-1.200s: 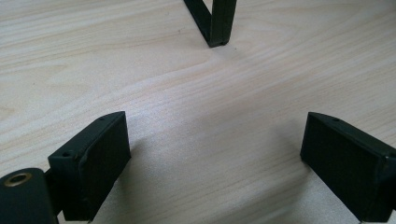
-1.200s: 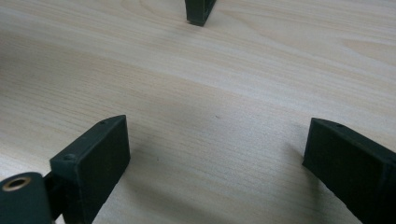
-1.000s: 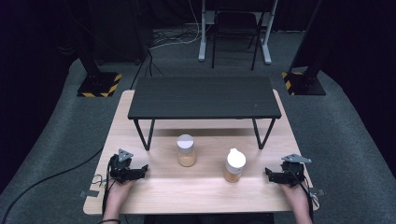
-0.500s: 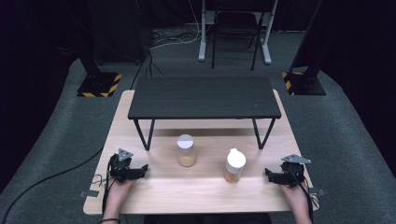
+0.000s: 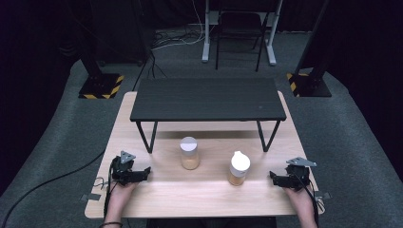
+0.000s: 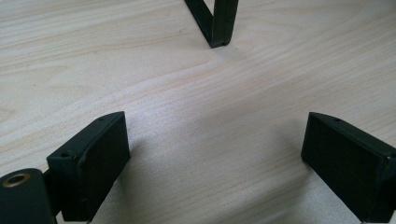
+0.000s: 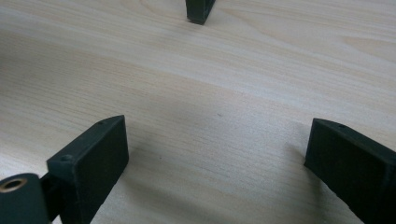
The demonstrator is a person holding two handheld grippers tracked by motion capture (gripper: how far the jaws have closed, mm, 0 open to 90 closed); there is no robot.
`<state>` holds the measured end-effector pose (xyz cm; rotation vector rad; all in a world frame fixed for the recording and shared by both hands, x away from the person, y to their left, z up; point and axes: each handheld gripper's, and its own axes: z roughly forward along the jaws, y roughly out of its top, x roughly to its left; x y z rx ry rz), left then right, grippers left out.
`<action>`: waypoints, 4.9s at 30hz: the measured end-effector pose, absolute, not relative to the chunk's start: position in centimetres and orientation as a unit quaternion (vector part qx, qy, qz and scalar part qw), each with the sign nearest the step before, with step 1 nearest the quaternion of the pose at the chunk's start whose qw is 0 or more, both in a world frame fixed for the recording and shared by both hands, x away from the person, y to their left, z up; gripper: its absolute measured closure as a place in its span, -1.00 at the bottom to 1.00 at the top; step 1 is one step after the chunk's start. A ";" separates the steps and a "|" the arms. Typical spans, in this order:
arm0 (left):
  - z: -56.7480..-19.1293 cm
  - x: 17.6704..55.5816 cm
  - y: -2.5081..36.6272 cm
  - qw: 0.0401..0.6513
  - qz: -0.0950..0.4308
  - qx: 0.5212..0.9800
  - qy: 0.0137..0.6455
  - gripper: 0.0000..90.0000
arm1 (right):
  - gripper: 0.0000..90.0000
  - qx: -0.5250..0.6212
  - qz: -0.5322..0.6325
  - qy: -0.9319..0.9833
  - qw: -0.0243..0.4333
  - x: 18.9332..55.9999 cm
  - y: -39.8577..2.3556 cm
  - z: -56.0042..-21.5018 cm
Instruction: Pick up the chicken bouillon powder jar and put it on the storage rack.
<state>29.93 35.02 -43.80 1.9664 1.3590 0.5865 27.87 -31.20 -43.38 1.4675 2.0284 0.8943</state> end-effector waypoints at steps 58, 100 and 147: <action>-38.4 27.8 32.8 0.444 0.201 0.763 0.424 -0.81 | -0.89 0.536 0.326 0.741 0.239 27.9 -31.2 -43.4; -36.7 32.3 25.1 0.452 0.196 0.794 0.356 -0.78 | -0.90 0.536 0.326 0.741 0.239 27.9 -31.2 -43.4; -38.5 34.0 22.8 0.444 0.198 0.798 0.357 -0.23 | -0.90 0.536 0.326 0.742 0.238 27.9 -31.2 -43.4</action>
